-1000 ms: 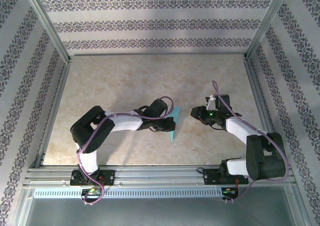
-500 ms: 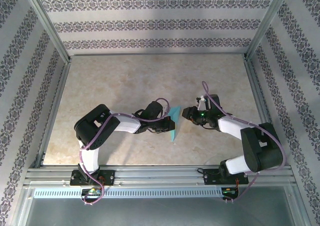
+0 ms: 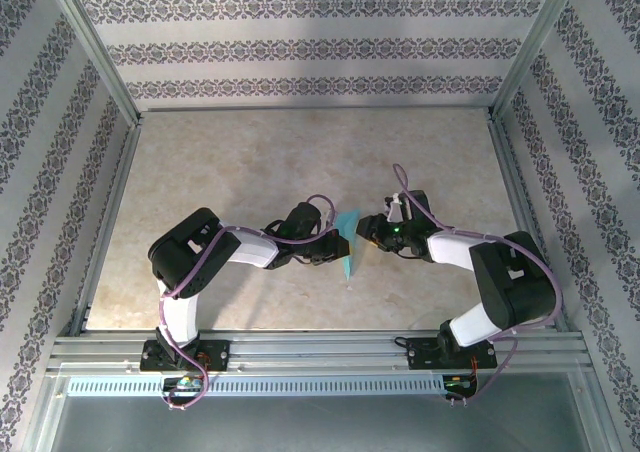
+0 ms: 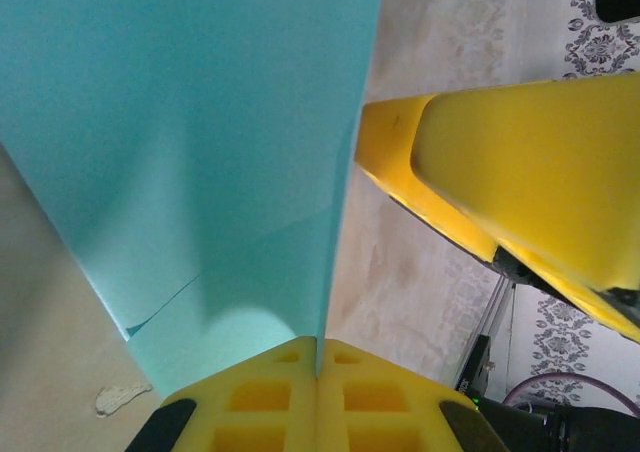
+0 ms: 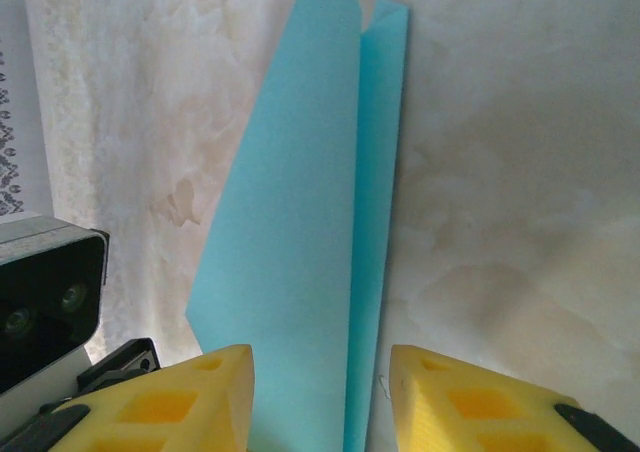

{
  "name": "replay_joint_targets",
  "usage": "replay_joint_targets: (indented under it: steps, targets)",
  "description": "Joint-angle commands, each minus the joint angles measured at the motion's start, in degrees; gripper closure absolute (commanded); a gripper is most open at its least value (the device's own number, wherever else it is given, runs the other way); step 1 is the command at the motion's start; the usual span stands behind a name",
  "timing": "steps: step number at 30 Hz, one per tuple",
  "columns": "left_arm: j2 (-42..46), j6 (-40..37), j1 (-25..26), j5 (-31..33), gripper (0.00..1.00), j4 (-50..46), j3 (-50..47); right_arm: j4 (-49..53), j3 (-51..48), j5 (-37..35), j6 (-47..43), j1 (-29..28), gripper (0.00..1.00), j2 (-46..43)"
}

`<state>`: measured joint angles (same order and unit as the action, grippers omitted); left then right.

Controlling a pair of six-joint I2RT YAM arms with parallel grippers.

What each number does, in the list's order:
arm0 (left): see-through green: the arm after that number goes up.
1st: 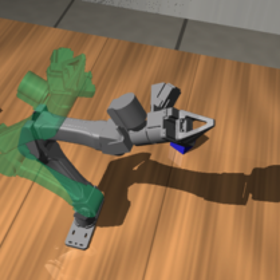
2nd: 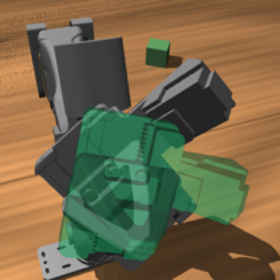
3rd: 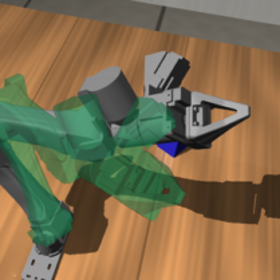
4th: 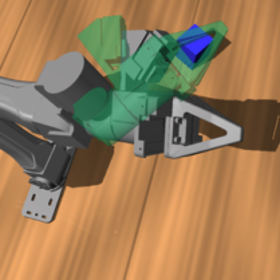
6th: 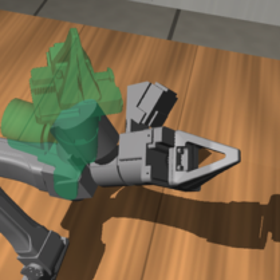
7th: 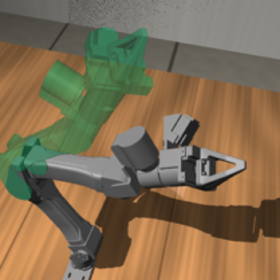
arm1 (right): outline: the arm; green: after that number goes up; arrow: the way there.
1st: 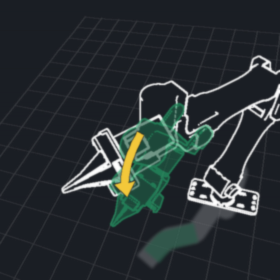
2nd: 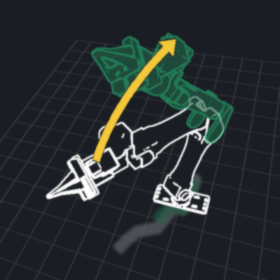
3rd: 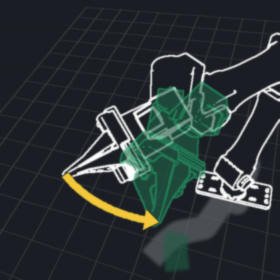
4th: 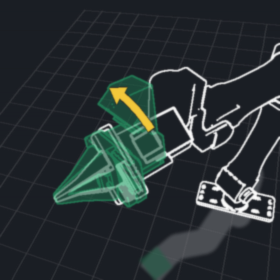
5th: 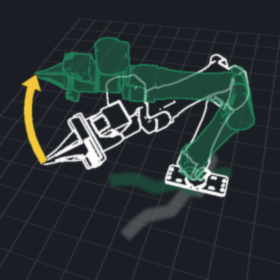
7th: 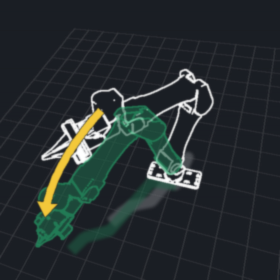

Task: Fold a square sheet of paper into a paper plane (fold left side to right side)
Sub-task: Fold the wing for the fifth time at the center of the table.

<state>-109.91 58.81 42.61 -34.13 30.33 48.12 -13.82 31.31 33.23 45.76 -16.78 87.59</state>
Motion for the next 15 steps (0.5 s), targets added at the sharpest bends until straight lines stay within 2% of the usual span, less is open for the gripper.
replay_joint_targets:
  steps: [1, 15]
  targets:
    - [0.23, 1.05, -0.82, -0.6, 1.0, 3.25, -1.02, -3.17, 1.89, -0.56, 0.89, -0.76, 0.59, 1.54]
    - [0.94, 1.22, -1.0, -0.06, 1.0, 4.0, -1.68, -4.85, 3.06, -1.15, 1.79, -2.16, 0.61, 4.69]
